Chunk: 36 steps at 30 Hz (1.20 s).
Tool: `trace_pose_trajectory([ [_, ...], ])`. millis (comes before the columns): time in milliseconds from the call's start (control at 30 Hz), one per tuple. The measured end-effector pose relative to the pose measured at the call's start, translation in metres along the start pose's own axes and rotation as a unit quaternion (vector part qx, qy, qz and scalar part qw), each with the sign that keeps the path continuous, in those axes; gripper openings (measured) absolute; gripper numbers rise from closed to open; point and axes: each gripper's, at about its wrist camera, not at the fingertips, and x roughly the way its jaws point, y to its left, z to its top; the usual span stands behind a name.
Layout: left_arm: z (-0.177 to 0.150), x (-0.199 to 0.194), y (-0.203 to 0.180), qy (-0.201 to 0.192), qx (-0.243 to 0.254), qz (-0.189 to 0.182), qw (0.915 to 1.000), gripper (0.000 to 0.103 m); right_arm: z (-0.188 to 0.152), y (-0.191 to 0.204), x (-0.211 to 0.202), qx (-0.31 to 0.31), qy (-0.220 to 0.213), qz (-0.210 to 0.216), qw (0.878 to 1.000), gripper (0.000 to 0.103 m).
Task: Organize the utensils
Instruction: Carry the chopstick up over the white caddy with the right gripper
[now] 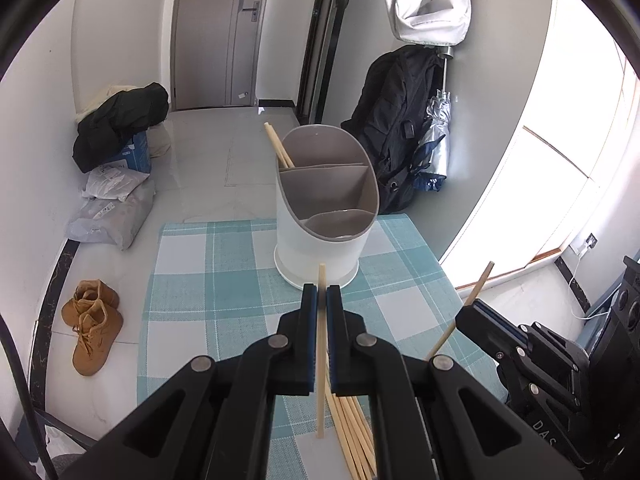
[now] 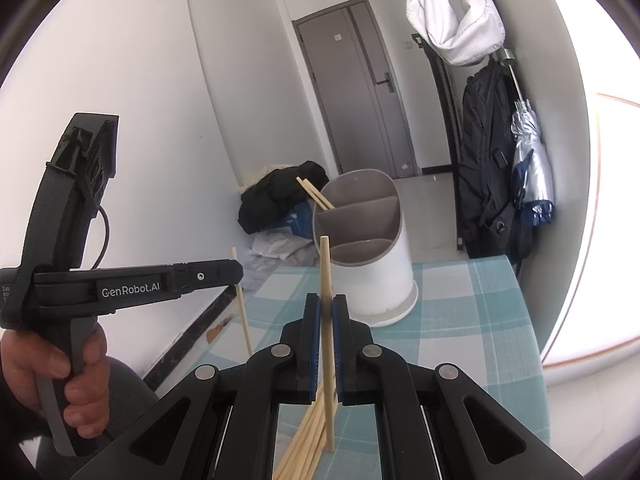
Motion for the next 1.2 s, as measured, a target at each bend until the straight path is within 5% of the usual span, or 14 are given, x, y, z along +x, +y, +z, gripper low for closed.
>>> trace_pose_trajectory([
  [700, 0.032, 0.0, -0.014, 0.016, -0.001, -0.016, 0.9997, 0.001, 0.024, -0.008, -0.005, 0.004, -0.031, 0.024, 0.999, 0.005],
  [1200, 0.123, -0.02, -0.022, -0.029, -0.012, -0.042, 0.9986, 0.0, 0.137, -0.013, -0.002, -0.051, -0.064, 0.039, 0.996, 0.005],
])
